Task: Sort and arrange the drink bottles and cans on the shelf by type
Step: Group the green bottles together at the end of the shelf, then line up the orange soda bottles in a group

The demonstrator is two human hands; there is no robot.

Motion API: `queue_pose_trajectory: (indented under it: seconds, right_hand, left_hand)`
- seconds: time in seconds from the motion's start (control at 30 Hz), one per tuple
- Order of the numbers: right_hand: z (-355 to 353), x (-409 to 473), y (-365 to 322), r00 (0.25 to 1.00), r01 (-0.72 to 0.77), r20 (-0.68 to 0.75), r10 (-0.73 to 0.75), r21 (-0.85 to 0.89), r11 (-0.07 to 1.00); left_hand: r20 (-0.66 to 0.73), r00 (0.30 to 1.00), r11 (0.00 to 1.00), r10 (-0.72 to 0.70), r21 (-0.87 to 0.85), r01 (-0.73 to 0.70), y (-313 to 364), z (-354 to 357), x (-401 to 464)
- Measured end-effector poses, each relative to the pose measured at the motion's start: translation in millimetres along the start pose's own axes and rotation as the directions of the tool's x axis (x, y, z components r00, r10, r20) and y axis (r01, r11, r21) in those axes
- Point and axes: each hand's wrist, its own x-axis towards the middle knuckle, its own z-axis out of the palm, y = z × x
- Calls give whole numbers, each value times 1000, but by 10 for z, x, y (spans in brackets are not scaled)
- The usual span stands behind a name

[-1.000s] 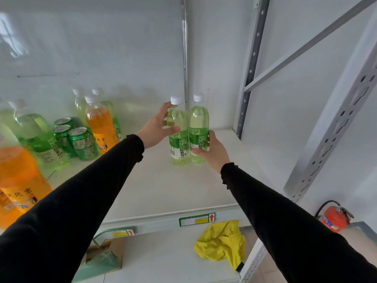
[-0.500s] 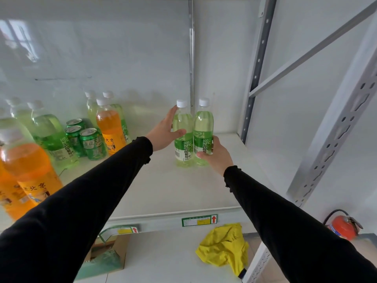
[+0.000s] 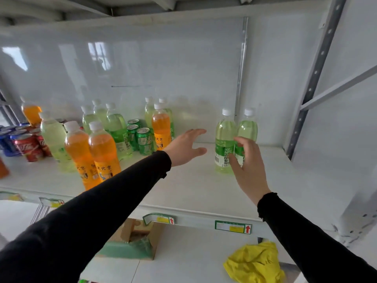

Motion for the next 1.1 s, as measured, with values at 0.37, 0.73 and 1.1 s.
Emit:
queue_pose_trajectory:
  seconds: [0.37,0.73,1.1]
  right_hand:
    - [803,316,-554,977,-95,208,48,224,970]
    - [2077,853,-902,904,-384,286,318,219,897]
    - [2617,1017,-986,860,-510,145,489,256,821]
  left_hand:
    - [40,999,980,-17,198,9,-261,-1295,-441]
    - [107,994,953,25,296,-56,-1293,-2486,-330]
    - [83,982,976,170,126,-180,-2280,-2861,-347]
